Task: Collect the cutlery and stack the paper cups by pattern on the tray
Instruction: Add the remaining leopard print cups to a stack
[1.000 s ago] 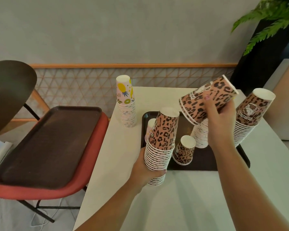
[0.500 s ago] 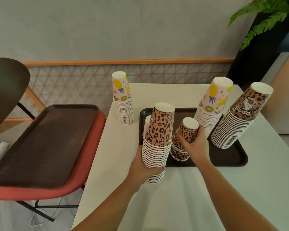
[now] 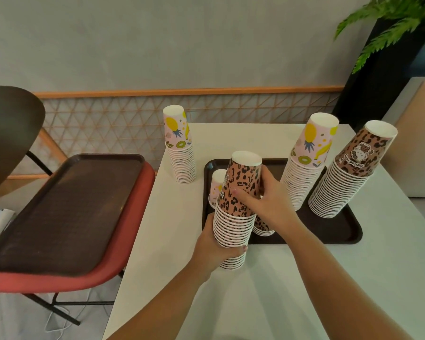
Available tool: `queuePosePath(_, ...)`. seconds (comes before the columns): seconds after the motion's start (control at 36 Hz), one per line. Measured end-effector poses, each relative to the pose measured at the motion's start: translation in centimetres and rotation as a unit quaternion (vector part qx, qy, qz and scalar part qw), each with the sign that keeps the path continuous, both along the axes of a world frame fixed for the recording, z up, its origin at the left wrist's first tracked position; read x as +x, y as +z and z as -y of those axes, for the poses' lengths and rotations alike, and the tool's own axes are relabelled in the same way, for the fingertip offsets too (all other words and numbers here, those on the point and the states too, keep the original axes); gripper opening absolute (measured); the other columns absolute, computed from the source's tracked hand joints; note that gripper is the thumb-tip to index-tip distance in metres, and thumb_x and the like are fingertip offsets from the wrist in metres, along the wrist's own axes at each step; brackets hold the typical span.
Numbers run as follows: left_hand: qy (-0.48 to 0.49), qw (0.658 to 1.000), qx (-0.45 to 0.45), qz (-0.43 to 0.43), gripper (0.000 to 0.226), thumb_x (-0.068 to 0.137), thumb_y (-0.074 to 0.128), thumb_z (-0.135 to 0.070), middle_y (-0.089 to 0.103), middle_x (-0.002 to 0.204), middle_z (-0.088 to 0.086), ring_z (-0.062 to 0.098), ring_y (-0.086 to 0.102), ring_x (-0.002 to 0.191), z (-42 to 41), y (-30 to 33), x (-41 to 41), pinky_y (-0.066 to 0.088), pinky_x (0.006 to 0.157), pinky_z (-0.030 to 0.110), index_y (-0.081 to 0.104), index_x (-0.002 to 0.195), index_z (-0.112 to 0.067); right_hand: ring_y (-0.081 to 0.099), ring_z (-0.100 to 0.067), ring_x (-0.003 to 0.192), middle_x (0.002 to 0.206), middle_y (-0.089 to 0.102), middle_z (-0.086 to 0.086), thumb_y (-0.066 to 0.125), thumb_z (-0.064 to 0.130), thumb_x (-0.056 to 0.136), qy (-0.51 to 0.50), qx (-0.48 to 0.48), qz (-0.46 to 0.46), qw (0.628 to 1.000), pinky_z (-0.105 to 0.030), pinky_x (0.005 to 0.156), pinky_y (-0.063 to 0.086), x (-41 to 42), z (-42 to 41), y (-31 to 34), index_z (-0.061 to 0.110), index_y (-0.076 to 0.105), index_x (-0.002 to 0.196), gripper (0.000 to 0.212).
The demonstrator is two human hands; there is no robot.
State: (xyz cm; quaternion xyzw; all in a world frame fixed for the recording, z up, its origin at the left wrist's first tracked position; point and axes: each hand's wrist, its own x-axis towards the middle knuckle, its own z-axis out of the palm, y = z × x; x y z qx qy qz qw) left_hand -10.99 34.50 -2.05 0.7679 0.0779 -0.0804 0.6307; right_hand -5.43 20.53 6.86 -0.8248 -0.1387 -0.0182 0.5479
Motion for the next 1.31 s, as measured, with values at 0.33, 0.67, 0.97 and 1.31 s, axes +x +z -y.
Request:
queuePosePath(0.33,-0.007,1.0,-0.007,0.026,0.083,0.055,0.089,-0.016,0.06,0.118,-0.017,0.003,0.056,0.111,-0.2,0.6,-0.2,0.048,0.091,0.023,0.042,0.118,-0.045,0.056,0.001,0.093,0.102,0.058,0.015,0.068,0.033,0.08,-0.091,0.056,0.03,0.994,-0.005,0.07,0.045,-0.1,0.3,1.4,0.019,0.046,0.121,0.048)
queuePosePath(0.67,-0.006,1.0,0.002,0.024,0.081,0.055,0.088,-0.014,0.062,0.115,-0.015,0.003,0.057,0.108,0.1,0.6,-0.3,0.048,0.091,0.027,0.044,0.114,-0.046,0.064,-0.014,0.101,0.11,0.066,-0.001,0.066,0.042,0.077,-0.178,0.248,-0.008,0.952,-0.038,0.09,0.052,0.8,2.1,2.8,0.013,0.054,0.116,0.05)
queuePosePath(0.97,0.019,1.0,0.004,0.016,0.076,0.056,0.089,-0.012,0.057,0.112,-0.021,-0.002,0.054,0.103,-0.3,0.3,-0.2,0.043,0.078,0.012,0.043,0.108,-0.045,0.053,-0.014,0.116,0.125,0.054,0.004,0.067,0.033,0.082,-0.33,0.167,0.061,0.927,-0.025,0.095,0.044,1.9,4.0,-1.1,0.012,0.04,0.131,0.06)
queuePosePath(1.31,0.019,1.0,-0.018,0.015,0.08,0.058,0.088,-0.012,0.057,0.116,-0.02,0.0,0.055,0.107,0.0,0.3,-0.4,0.044,0.079,0.013,0.041,0.114,-0.045,0.047,-0.024,0.123,0.131,0.05,-0.01,0.074,0.028,0.077,-0.245,-0.011,0.009,0.97,-0.028,0.093,0.038,2.2,2.9,-7.1,0.008,0.036,0.136,0.073)
